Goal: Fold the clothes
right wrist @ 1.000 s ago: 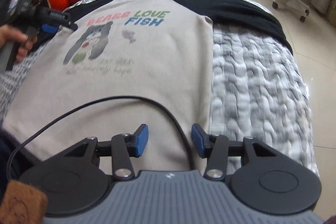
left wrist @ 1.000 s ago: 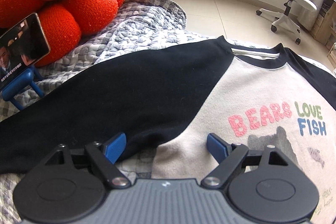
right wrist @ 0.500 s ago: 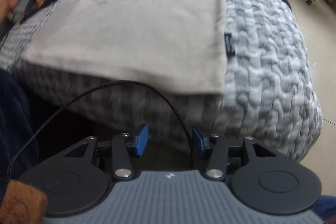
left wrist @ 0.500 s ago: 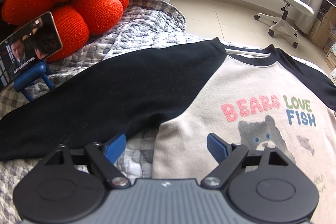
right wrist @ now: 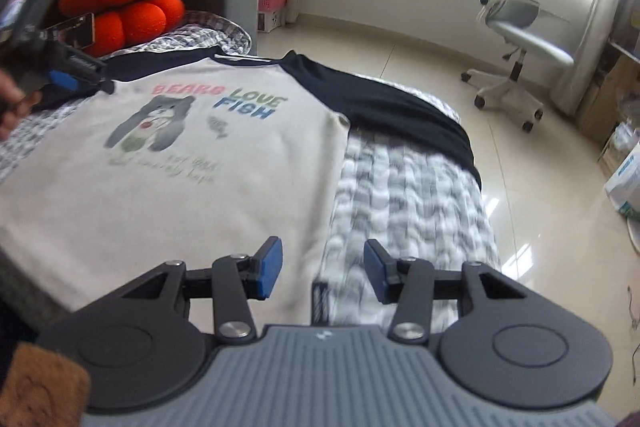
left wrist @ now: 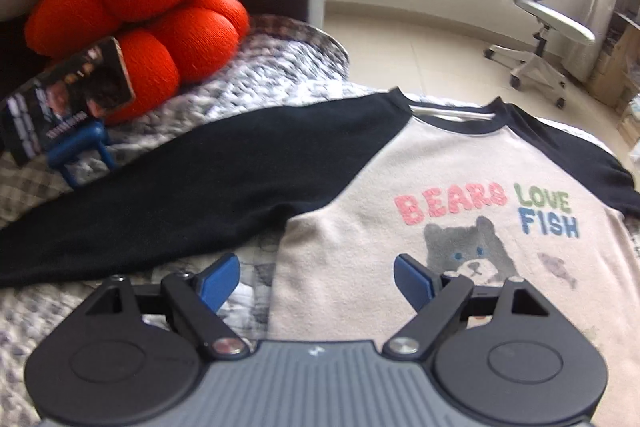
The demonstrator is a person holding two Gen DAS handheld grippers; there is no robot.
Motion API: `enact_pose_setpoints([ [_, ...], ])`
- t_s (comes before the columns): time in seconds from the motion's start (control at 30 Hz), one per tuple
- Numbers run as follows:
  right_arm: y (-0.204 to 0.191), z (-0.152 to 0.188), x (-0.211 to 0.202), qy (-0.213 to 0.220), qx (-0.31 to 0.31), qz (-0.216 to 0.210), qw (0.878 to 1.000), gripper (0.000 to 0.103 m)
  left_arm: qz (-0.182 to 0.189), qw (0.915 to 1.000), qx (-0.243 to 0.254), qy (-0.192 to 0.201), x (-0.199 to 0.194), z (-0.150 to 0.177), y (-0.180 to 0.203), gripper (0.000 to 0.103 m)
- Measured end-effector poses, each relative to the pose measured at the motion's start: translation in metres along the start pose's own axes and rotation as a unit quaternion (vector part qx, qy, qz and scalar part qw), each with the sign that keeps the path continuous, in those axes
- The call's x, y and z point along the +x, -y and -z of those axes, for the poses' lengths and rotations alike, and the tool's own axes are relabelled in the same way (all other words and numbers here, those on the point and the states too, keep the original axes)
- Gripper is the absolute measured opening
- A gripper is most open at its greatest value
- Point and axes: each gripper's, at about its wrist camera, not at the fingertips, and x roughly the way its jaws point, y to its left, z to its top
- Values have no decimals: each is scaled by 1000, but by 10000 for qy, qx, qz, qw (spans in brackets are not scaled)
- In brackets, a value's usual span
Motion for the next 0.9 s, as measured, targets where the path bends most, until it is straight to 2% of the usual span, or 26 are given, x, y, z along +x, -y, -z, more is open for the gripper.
enact_pose_setpoints([
  [0.2, 14, -18, 44, -5, 408, -194, 9990, 47, -131, 9997, 2, 203, -7, 0, 8, 86],
  [0.4, 8, -8, 66, -285, 394, -168, 9987, 46, -81, 9996, 126, 247, -9, 1, 17, 86],
  [0.43, 6, -7, 65, -265, 357, -168, 9989, 44, -69, 9996, 106, 248, -9, 0, 17, 86],
  [0.47, 4, -5, 65, -248, 330, -176, 9990, 30, -57, 9996, 86, 250, -9, 0, 17, 86],
  [0.5, 6, -4, 63, -261, 423, -273, 9984, 24, -67, 9996, 82, 249, -9, -1, 17, 86],
  [0.57, 6, -3, 58, -271, 435, -202, 9985, 11, -81, 9996, 93, 239, -9, 0, 18, 86],
  [0.6, 5, -2, 56, -272, 412, -156, 9987, 8, -68, 9997, 100, 232, -9, 0, 18, 86],
  [0.9, 6, -1, 37, -38, 673, -166, 9976, 5, -139, 9990, 192, 369, -17, 0, 21, 86],
])
